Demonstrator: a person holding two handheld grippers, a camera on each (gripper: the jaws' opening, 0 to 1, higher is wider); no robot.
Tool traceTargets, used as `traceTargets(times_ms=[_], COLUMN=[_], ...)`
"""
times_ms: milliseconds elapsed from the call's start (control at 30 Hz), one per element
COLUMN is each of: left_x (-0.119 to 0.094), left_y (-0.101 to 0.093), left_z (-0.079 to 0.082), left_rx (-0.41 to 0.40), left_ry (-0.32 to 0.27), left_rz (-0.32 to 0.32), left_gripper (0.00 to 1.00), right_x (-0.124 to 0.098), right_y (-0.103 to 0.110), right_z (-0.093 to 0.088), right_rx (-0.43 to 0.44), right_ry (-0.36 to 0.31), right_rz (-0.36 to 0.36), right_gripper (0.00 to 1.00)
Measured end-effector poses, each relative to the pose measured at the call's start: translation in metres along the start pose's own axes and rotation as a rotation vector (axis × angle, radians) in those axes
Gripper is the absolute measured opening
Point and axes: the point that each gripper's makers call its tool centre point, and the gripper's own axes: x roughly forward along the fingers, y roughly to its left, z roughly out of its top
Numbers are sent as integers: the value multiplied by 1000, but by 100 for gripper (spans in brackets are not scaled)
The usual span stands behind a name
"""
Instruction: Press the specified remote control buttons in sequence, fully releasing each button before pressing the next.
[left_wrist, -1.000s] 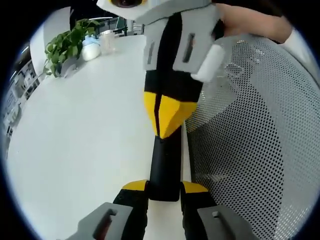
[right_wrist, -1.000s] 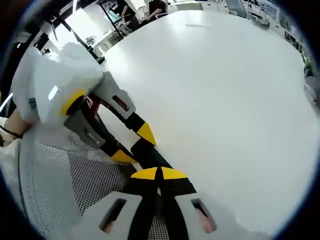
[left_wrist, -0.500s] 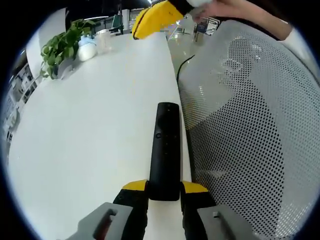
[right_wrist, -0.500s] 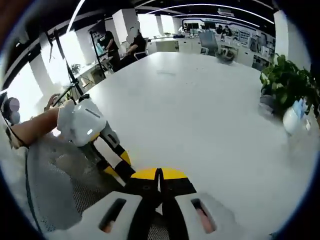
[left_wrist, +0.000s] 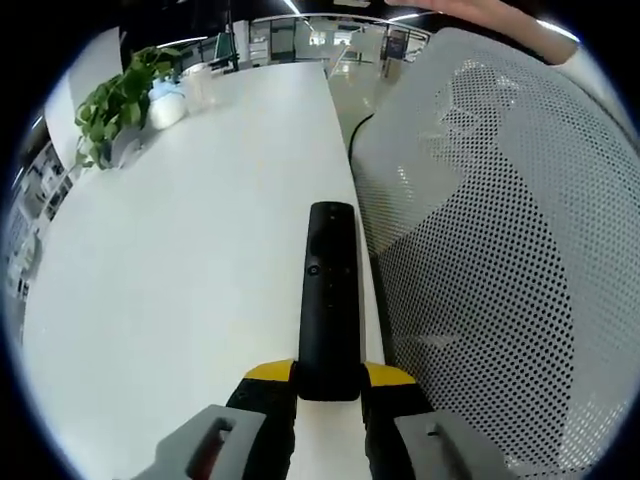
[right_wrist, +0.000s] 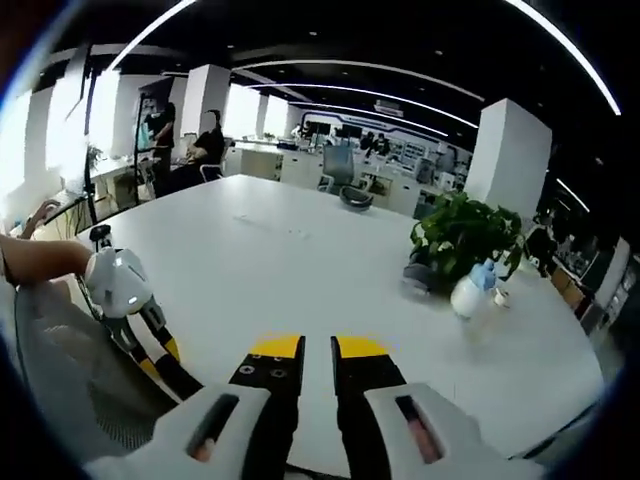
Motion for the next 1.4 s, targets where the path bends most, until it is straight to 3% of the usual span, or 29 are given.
traceTargets(times_ms=[300, 333, 367, 433, 467, 500, 567, 667, 733, 833, 1400], left_x=[0, 0, 0, 0, 0, 0, 0, 0, 0, 1, 1], left_y=[0, 0, 1, 1, 1, 1, 1, 2, 3, 2, 6], left_z=[0, 0, 0, 0, 0, 0, 0, 0, 0, 1, 2], left_rx=[9, 9, 9, 4, 5, 7, 8, 1, -7, 3, -33], left_ry=[-1, -1, 0, 3, 3, 2, -4, -12, -19, -11, -35], left_rz=[13, 13, 13, 14, 14, 16, 22, 18, 13, 12, 14], left_gripper=[24, 24, 24, 24, 24, 24, 24, 24, 24, 24, 24], right_x=[-5, -4, -1, 3, 4, 2, -4, 2, 8, 8, 8], right_y=[-21, -21, -19, -13, -12, -19, -33, -25, -14, -10, -14], right_z=[-19, -20, -23, -24, -27, -31, -22, -34, -38, -35, -42], right_rx=[45, 62, 143, 260, 276, 181, 81, 139, 132, 39, 43], right_ry=[-8, -12, -18, -49, -37, 9, -39, 15, 35, 34, 59], right_rz=[-124, -129, -128, -114, -116, -162, -267, -209, -140, -148, -165], right_gripper=[52, 54, 55, 54, 53, 51, 46, 49, 50, 50, 44])
